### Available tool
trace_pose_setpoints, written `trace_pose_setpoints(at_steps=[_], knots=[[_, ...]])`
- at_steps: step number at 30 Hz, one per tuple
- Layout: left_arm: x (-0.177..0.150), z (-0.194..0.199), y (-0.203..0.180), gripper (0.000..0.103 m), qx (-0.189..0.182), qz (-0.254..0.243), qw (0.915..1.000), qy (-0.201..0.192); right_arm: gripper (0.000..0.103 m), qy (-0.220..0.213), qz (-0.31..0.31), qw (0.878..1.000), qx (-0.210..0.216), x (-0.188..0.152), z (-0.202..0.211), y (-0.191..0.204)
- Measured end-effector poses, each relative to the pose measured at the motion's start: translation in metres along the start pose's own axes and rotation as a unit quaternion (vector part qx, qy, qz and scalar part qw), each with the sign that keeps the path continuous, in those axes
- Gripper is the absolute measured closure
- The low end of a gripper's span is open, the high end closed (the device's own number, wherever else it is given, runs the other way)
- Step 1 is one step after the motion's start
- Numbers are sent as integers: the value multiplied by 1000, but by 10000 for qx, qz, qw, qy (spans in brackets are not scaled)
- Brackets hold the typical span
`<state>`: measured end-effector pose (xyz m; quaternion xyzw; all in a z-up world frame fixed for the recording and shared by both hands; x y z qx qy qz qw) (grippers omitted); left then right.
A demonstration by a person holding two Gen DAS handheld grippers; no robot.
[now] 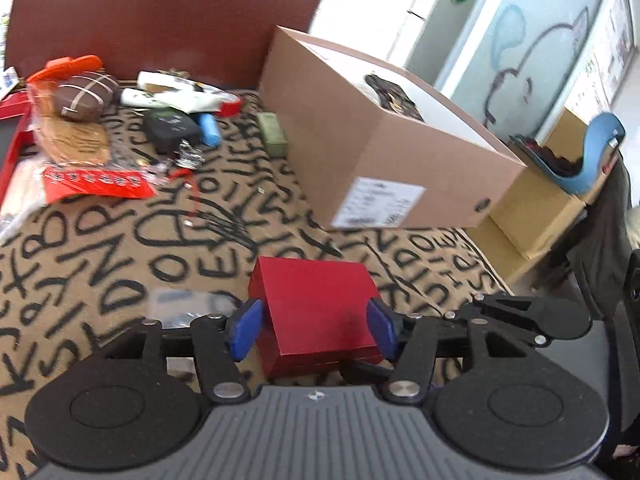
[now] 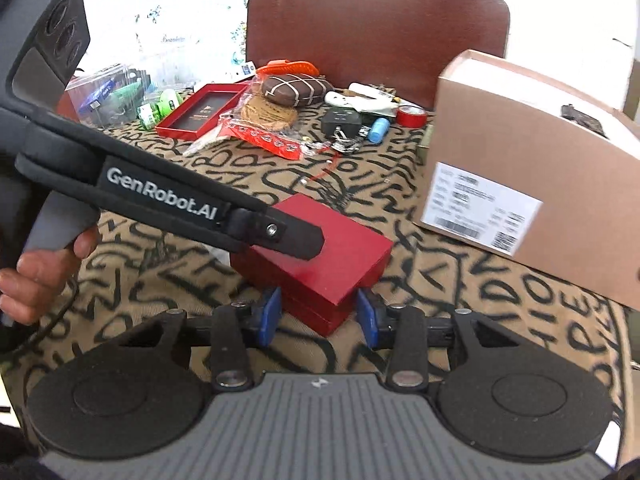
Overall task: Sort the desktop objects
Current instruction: 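Move the left gripper back to the table and grasp the red gift box, then carry the red gift box into the cardboard box and release it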
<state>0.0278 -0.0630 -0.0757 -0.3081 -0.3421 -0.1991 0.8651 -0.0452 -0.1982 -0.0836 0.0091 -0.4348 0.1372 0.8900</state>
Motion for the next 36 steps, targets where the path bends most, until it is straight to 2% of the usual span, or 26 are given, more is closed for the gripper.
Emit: trace_pose_setpoints(at_steps=[3,8,9,11,12,13,19,22,29,36], knots=[[-5,-4,-8,34,4,-112,9999,94,61,-37,60,10000,11,-6,5,-5],[-7,-8,-2,24,217,160,9995,146,53,-41,154,9999,-18,-7,-1,-8],[-6,-9,0,24,211,193,9995,143,46,-40,155,9999,-15,-7,-4,-9],[-5,-10,2,27,157,239,9995,137,44,-29,111,9999,-14,-7,-8,-11],[-5,-11,3,35,72,261,9995,139,44,-3,83,10000,47,-6,-12,-11],[-4,-11,3,36,-10,277,9995,152,44,12,40,9999,112,-6,-14,-11],[-5,-13,-1,35,38,204,9997,125,48,113,51,9996,248,-4,-22,-9],[-4,-8,-9,39,156,-16,9999,37,50,106,15,9996,262,-3,-18,-9],[11,17,-35,41,196,-332,9981,-491,53,-306,112,9994,67,10,14,-14],[45,42,-67,41,93,-773,9897,-1203,54,-985,235,9946,-226,40,53,-29]])
Point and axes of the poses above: each gripper's, at about its wrist camera, not at the fingertips, and z roughly against the way its jaws point, y to its left, x to its top, the point moved 2 cm from there along -z, roughly the way its jaws point, and after that the axes turned 8 degrees about -x, right-handed, at the moved point
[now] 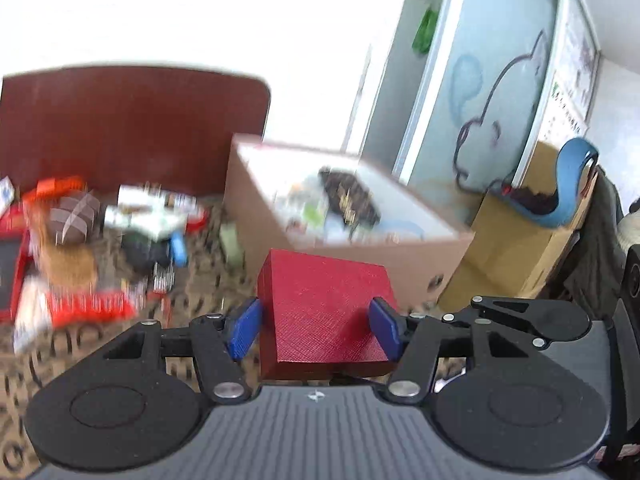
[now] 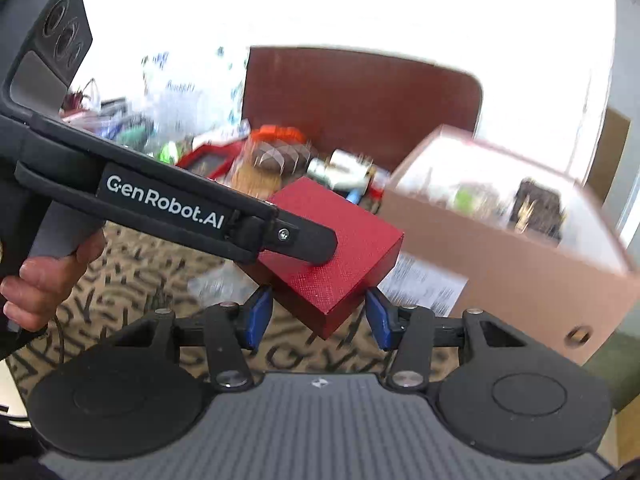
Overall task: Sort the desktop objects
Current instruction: 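Carry the red gift box into the cardboard box and release it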
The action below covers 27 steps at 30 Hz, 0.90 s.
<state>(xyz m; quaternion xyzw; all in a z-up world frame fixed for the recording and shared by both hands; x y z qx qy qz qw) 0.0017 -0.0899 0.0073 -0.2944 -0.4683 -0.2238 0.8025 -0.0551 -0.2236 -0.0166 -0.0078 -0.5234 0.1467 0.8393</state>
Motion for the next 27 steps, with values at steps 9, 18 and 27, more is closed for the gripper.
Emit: trace_pose_setpoints(at_steps=[9,18,27], knots=[[68,-31,-9,42,-15,-461,9968,-656,56,-616,178,9969,-456,56,-12,-46],[110,-108,16,42,-4,-384,9979,-524,61,-289,298,9968,-690,90,-72,-103],[117,-182,57,43,146,75,9999,-47,62,372,290,9970,-607,96,-142,-137]])
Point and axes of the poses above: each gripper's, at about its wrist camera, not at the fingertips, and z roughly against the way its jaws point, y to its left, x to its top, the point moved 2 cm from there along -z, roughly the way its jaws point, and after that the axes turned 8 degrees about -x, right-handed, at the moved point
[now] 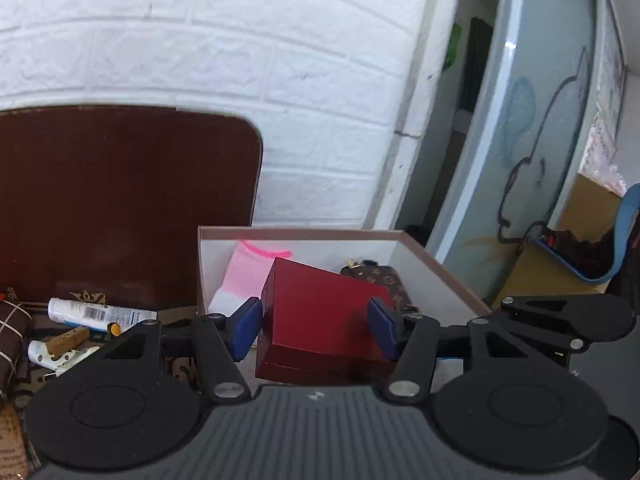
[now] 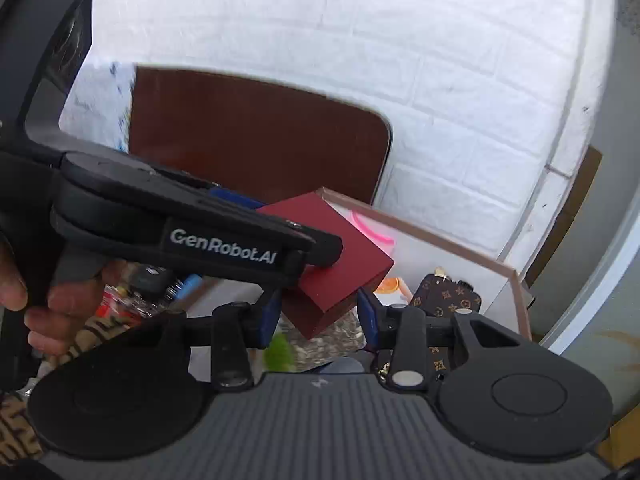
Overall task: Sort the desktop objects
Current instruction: 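Carry the red gift box into the cardboard box and release it, then withdraw the left gripper from the box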
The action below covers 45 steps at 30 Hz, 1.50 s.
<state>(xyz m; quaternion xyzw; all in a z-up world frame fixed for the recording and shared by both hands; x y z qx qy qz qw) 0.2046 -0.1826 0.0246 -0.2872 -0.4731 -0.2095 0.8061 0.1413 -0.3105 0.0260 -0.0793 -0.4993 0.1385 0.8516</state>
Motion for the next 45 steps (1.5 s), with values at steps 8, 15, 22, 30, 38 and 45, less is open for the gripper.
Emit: trace_pose_setpoints(at_steps=[8,15,22,30,38,45], knots=[[11,-37,20,41,197,115,9996,181,62,379,58,9993,50,6,-57,-8],[13,-26,26,6,-80,448,9989,67,38,694,-306,9971,66,4,-72,-13],[4,-17,12,6,-155,230,9996,109,26,653,-426,9969,-112,-5,-56,-14],[-10,8,-6,6,-131,58,9998,122,17,481,-584,9969,-226,-8,-21,-9],[-18,45,-26,6,-120,42,9999,1,15,232,-545,9978,-305,-10,18,4],[-35,90,-40,6,-68,223,9997,-53,15,-150,-612,9977,-231,-19,62,23]])
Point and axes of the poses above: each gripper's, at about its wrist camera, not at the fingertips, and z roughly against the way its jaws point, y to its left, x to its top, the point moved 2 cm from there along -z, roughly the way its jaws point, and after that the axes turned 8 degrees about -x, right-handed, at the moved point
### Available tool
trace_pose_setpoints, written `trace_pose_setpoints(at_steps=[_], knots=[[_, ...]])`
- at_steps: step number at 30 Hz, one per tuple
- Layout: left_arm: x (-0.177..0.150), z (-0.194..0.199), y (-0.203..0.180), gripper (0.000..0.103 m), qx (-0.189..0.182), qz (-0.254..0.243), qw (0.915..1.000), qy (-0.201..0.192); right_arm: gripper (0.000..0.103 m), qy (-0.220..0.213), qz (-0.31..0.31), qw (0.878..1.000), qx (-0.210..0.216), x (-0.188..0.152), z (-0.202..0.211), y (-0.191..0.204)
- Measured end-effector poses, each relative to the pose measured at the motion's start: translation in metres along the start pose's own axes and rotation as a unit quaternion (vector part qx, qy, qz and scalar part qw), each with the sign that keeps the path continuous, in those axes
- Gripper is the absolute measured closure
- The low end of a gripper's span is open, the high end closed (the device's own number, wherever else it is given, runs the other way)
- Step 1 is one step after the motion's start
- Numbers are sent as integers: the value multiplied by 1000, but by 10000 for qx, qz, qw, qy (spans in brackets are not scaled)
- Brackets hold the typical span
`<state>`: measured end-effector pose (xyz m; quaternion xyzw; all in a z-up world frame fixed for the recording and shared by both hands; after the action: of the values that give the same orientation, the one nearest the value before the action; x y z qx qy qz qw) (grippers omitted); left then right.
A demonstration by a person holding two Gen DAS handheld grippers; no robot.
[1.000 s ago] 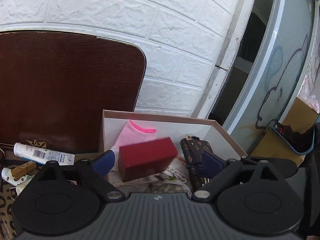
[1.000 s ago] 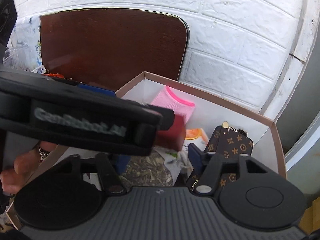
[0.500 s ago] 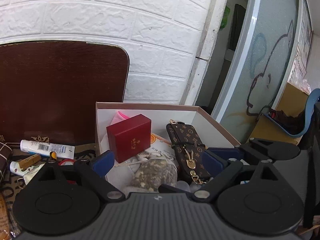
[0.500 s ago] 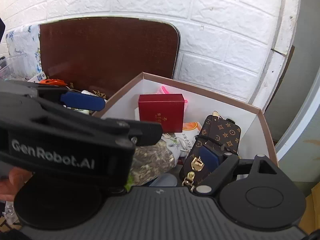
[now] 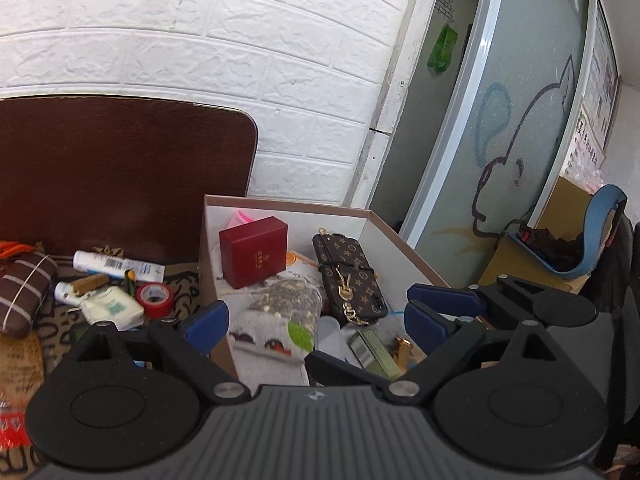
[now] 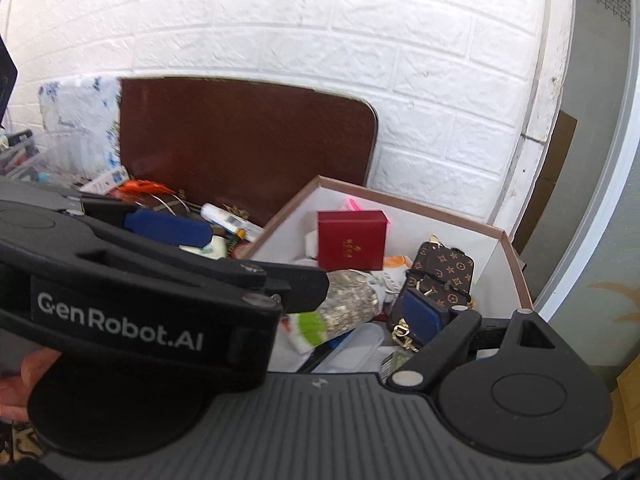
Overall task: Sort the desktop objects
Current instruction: 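Withdraw the left gripper from the box, then move both grippers back over the table toward the toothpick bag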
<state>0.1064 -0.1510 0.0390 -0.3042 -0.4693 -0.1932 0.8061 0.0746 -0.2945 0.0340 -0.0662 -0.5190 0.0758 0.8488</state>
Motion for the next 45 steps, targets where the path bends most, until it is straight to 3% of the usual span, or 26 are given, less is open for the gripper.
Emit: trace_pose_setpoints(at_steps=[9,15,22,32,45], knots=[[-53,57,8,6,-40,656,9978,-22,15,-434,203,9985,254,-33,49,46],[-85,89,19,6,178,891,9959,-6,15,-529,386,9960,609,-54,68,83],[-122,114,38,6,383,1326,9903,159,15,-310,536,9917,1123,-78,70,121],[-156,127,67,6,907,1397,9850,457,15,134,910,9861,1381,-107,63,161],[-158,136,107,7,1212,1702,9776,256,15,595,985,9795,1656,-125,42,183]])
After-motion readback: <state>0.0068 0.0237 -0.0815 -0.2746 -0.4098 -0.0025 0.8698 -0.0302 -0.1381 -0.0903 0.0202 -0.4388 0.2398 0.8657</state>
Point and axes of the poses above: each gripper's, at about its wrist camera, not at the fingertips, and z roughly against the way its jaws point, y to its left, x to its top, the point moved 2 cm from there along -z, roughly the way its jaws point, and after that the axes turned 8 degrees about -x, right-handed, at the moved point
